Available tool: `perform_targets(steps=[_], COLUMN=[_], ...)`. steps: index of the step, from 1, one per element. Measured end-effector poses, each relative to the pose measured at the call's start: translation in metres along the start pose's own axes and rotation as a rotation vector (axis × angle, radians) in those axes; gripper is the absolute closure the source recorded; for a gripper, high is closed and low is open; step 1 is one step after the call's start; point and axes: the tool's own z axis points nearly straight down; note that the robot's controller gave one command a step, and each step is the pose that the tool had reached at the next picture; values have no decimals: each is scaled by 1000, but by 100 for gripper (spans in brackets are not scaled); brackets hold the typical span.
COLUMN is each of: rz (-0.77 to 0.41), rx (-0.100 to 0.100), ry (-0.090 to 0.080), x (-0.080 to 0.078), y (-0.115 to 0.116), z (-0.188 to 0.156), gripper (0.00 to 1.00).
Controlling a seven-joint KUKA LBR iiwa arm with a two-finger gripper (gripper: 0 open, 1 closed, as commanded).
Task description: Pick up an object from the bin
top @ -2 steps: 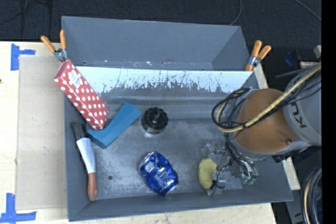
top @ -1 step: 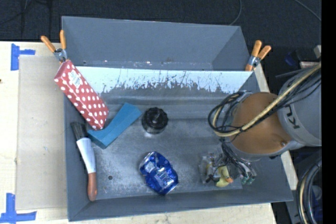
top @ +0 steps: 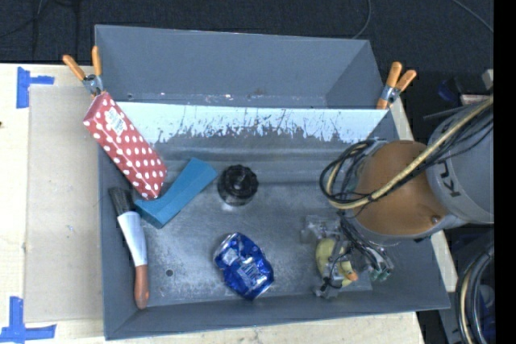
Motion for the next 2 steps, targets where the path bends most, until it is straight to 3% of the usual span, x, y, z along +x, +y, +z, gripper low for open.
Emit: perform_targets(steps=[1,2], rz=[0,91], rx=[0,-2], ry=[0,-2], x=[0,4], y=[0,-9], z=[0,0], gripper=[0,0])
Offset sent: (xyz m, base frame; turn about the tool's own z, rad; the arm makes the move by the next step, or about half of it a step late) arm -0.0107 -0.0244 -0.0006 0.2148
